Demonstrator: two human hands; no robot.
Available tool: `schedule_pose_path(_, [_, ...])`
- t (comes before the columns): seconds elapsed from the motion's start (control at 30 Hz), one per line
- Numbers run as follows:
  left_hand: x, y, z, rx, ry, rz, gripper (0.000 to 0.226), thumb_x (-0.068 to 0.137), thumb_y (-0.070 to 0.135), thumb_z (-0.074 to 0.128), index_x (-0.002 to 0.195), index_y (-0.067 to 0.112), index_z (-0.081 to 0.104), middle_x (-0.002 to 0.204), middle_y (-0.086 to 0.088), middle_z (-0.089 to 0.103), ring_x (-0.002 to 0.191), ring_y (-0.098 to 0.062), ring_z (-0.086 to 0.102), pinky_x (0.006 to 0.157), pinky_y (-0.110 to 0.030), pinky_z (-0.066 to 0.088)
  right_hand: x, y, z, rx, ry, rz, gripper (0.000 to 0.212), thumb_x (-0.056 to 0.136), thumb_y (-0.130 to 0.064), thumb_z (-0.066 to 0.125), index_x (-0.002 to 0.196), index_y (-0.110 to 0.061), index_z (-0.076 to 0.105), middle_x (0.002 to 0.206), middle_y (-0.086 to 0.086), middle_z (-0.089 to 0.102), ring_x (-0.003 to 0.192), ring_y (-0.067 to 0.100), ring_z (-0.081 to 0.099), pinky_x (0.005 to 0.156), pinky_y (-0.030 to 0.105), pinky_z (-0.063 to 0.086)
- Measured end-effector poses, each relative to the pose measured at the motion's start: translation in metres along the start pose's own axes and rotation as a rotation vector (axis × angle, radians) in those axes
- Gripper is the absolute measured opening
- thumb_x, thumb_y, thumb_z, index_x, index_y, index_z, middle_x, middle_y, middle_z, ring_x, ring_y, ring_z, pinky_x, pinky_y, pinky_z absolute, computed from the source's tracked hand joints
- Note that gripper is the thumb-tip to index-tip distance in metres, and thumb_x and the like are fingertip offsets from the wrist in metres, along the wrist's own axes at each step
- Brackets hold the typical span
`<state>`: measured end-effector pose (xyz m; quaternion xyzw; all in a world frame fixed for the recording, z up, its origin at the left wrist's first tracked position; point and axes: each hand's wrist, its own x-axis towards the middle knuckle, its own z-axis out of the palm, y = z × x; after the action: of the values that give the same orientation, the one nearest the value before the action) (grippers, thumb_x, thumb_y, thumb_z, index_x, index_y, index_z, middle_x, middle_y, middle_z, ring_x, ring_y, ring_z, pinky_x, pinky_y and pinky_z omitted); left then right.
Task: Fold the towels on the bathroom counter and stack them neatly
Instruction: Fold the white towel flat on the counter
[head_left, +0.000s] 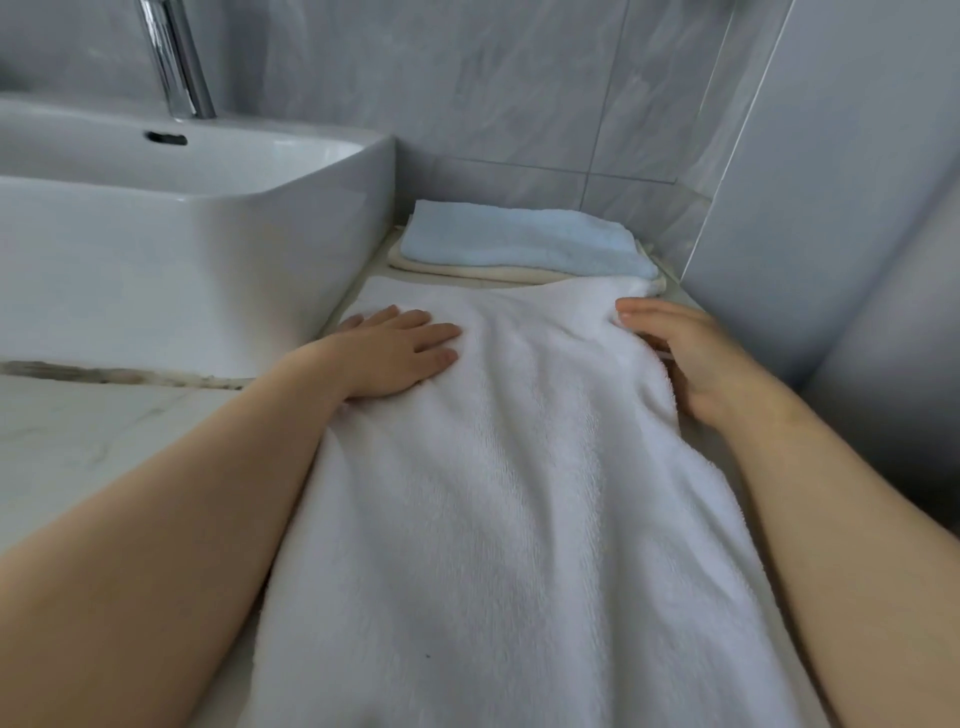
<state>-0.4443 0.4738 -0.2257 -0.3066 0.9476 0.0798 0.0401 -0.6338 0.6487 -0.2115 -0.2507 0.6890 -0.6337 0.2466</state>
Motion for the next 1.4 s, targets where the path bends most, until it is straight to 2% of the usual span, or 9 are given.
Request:
schedule_pose_path(0.13, [0.000,-0.003,-0.001,-0.002,-0.003,0.005,0.050,0.098,0.052,0.017,0.147,0.043,0.009,0.158,0.010,0.003,0.146,-0.018,-0.001,0.118,-0.039,-0.001,0.007,0.002,-0.015,-0.062,0.187,-0.115,0.034,0.082,-0.002,0.066,0.114,-0.013,0.063,0.110,0.007,0.062,0.092,0.017,0.061,0.086,0.028,0.049])
schedule_pose_path(0.23, [-0.001,-0.002,-0.001,-0.009,-0.007,0.004,0.050,0.098,0.051,0.017,0.147,0.043,0.010,0.158,0.009,0.004,0.146,-0.018,-0.001,0.118,-0.039,0.000,0.013,0.010,-0.019,-0.739,0.175,-0.048,0.050,0.083,-0.003,0.063,0.131,-0.004,0.051,0.139,0.014,0.044,0.120,0.028,0.050,0.098,0.032,0.041])
schedule_pose_path(0.37, [-0.009,0.003,-0.011,-0.052,-0.036,-0.018,0.047,0.101,0.041,0.027,0.147,0.037,0.019,0.158,0.002,0.009,0.146,-0.019,0.002,0.117,-0.036,0.003,0.004,-0.001,-0.017,-1.191,0.282,-0.118,0.034,0.083,-0.003,0.053,0.116,-0.001,0.059,0.129,0.021,0.047,0.109,0.037,0.051,0.086,0.033,0.045])
schedule_pose_path(0.5, [-0.030,0.008,-0.024,-0.159,-0.041,-0.044,0.050,0.098,0.046,0.034,0.146,0.036,0.024,0.155,0.003,0.020,0.141,-0.019,0.024,0.114,-0.034,0.014,-0.019,-0.020,-0.006,-1.264,0.150,-0.302,0.040,0.090,-0.029,0.058,0.125,-0.011,0.055,0.146,0.008,0.030,0.127,0.035,0.036,0.102,0.035,0.033])
schedule_pose_path(0.6, [-0.041,0.019,-0.016,-0.073,-0.166,-0.108,0.065,0.090,0.065,0.026,0.148,0.039,0.014,0.157,0.002,0.015,0.143,-0.024,0.019,0.116,-0.040,0.012,-0.034,-0.013,0.013,-1.185,-0.286,-0.071,0.064,0.090,-0.049,0.050,0.146,-0.024,0.031,0.156,-0.002,0.018,0.141,0.023,0.022,0.109,0.029,0.023])
schedule_pose_path(0.67, [-0.038,0.025,-0.009,0.027,-0.184,-0.159,0.072,0.085,0.073,0.022,0.147,0.042,0.005,0.158,-0.001,0.004,0.145,-0.030,0.005,0.115,-0.048,0.007,-0.032,-0.002,0.016,-1.174,-0.399,0.042,0.069,0.089,-0.059,0.044,0.148,-0.036,0.017,0.158,-0.006,0.006,0.146,0.020,0.006,0.117,0.034,0.011])
schedule_pose_path(0.83, [-0.020,0.017,-0.001,0.104,-0.137,-0.169,0.077,0.078,0.080,0.013,0.144,0.047,-0.010,0.158,0.000,-0.014,0.144,-0.032,-0.011,0.116,-0.051,-0.002,-0.027,0.004,0.016,-1.264,-0.359,0.017,0.066,0.089,-0.067,0.030,0.147,-0.044,0.006,0.159,-0.007,-0.006,0.146,0.020,-0.010,0.116,0.039,-0.003])
schedule_pose_path(1.17, [-0.024,0.010,0.005,0.129,0.065,-0.093,0.060,0.092,0.062,0.015,0.147,0.039,0.010,0.158,0.000,0.007,0.145,-0.024,0.003,0.116,-0.048,0.007,-0.086,-0.002,0.016,-1.327,-0.222,-0.179,0.066,0.091,-0.063,0.029,0.149,-0.032,0.016,0.158,-0.008,0.006,0.145,0.019,0.006,0.116,0.043,0.012])
schedule_pose_path(1.4, [-0.087,0.042,-0.015,0.095,0.098,-0.015,0.048,0.100,0.032,0.032,0.146,0.035,0.022,0.154,0.003,0.021,0.141,-0.021,0.022,0.111,-0.042,0.024,-0.113,0.017,0.021,-1.363,-0.295,-0.100,0.070,0.089,-0.068,0.018,0.149,-0.036,0.004,0.159,-0.008,-0.005,0.146,0.021,-0.006,0.116,0.042,-0.002])
